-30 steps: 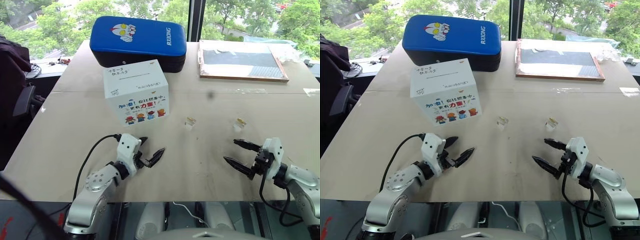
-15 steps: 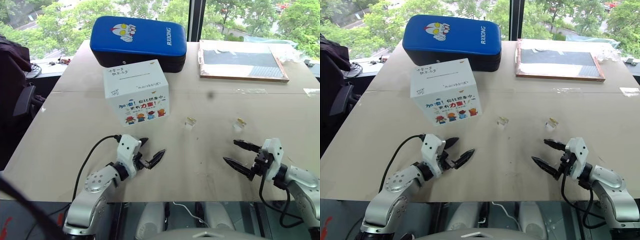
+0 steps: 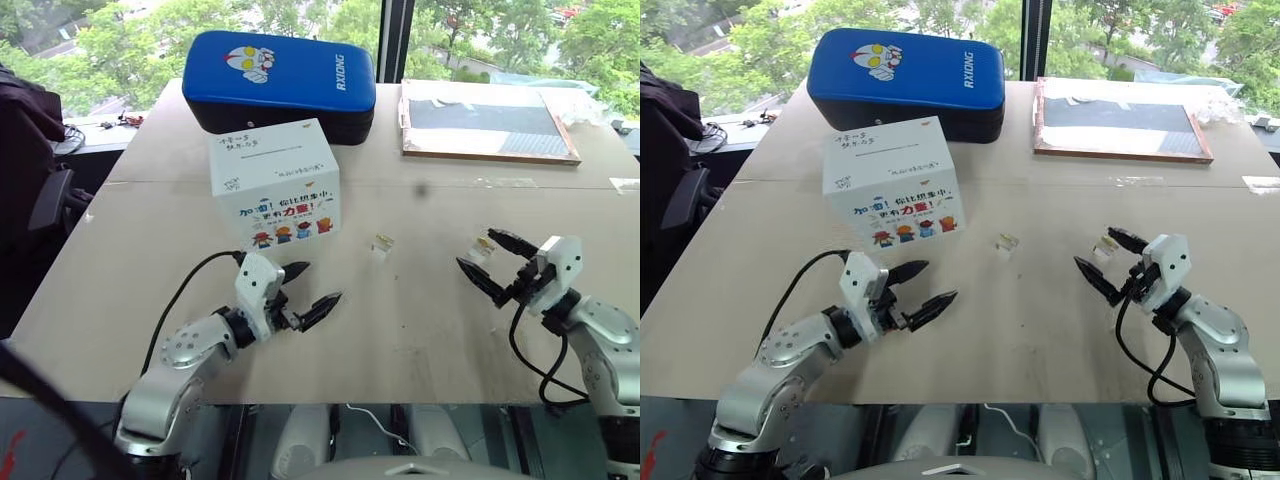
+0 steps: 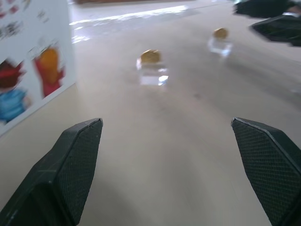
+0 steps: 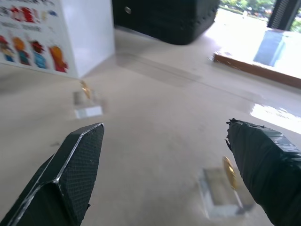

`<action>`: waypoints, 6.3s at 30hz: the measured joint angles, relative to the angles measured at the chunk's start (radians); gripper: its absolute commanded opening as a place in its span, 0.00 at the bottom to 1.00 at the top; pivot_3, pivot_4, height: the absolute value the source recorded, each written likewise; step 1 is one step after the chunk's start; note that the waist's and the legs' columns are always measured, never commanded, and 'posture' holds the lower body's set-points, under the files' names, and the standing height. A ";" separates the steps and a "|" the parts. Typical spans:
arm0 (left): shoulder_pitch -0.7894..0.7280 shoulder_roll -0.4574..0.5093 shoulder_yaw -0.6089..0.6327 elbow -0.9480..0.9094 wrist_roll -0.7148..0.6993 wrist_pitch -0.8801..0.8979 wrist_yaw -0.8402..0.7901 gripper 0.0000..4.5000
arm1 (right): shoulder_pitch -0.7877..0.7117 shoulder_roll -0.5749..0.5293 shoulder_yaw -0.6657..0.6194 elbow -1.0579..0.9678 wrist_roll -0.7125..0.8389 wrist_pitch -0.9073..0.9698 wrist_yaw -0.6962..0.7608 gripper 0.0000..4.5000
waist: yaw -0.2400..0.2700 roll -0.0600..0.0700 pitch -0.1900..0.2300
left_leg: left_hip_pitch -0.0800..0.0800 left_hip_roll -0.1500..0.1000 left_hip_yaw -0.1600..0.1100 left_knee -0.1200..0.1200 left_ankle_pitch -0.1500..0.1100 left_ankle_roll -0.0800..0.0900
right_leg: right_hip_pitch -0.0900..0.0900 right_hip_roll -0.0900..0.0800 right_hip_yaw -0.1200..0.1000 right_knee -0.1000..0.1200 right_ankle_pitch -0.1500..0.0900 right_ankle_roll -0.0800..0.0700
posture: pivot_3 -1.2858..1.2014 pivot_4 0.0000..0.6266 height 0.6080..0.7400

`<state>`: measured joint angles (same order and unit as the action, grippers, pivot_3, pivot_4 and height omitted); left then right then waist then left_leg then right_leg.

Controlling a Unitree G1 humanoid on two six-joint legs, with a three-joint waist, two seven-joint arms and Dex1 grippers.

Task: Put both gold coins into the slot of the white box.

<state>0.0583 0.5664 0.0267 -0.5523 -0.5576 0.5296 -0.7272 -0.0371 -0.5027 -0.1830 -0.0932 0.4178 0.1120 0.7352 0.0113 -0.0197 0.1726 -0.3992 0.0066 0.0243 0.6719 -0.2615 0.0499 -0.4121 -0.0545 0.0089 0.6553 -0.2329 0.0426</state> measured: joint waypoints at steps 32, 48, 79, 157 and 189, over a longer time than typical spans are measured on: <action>-0.066 0.148 0.028 -0.163 -0.154 0.144 0.006 1.00 | -0.115 0.004 0.019 0.172 -0.095 0.007 -0.020 0.01 | -0.002 0.000 0.000 | 0.002 0.000 0.001 0.000 0.000 0.000 | 0.000 0.003 0.002 0.001 0.000 0.000 | 0.52 0.24 1.00; -0.147 -0.050 0.066 -0.123 -0.330 0.144 0.134 1.00 | -0.093 0.058 -0.018 -0.019 0.113 0.175 -0.047 0.01 | -0.001 0.000 0.000 | 0.001 0.000 0.000 0.000 0.000 0.000 | 0.000 0.003 0.002 0.001 0.001 0.001 | 0.52 0.24 1.00; -0.090 -0.001 0.040 -0.102 -0.250 0.117 0.100 1.00 | -0.111 -0.055 0.097 -0.071 0.050 0.409 0.000 0.75 | 0.001 0.000 0.000 | 0.001 0.000 0.001 0.000 0.000 0.000 | 0.000 0.004 0.002 0.000 0.000 0.000 | 0.52 0.24 1.00; -0.165 0.119 -0.030 -0.103 -0.083 0.099 0.012 1.00 | -0.231 -0.011 0.189 0.126 -0.222 0.281 -0.080 0.34 | -0.025 -0.005 -0.003 | 0.002 0.000 0.000 -0.001 0.000 0.000 | 0.000 0.004 0.002 0.000 0.000 0.001 | 0.52 0.24 1.00; -0.145 0.081 -0.038 -0.100 -0.033 0.091 0.014 1.00 | -0.490 -0.044 0.289 0.213 -0.277 0.602 -0.015 0.10 | -0.029 -0.007 -0.004 | 0.003 0.000 0.001 -0.001 0.000 0.000 | 0.000 0.004 0.003 0.001 0.001 0.000 | 0.52 0.24 1.00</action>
<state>-0.0862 0.6476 -0.0109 -0.6527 -0.5906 0.6206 -0.7129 -0.5275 -0.5465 0.1055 0.1202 0.1406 0.7139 0.7198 -0.0176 -0.0266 0.1687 -0.3959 0.0071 0.0254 0.6707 -0.2614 0.0499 -0.4121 -0.0504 0.0123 0.6566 -0.2323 0.0430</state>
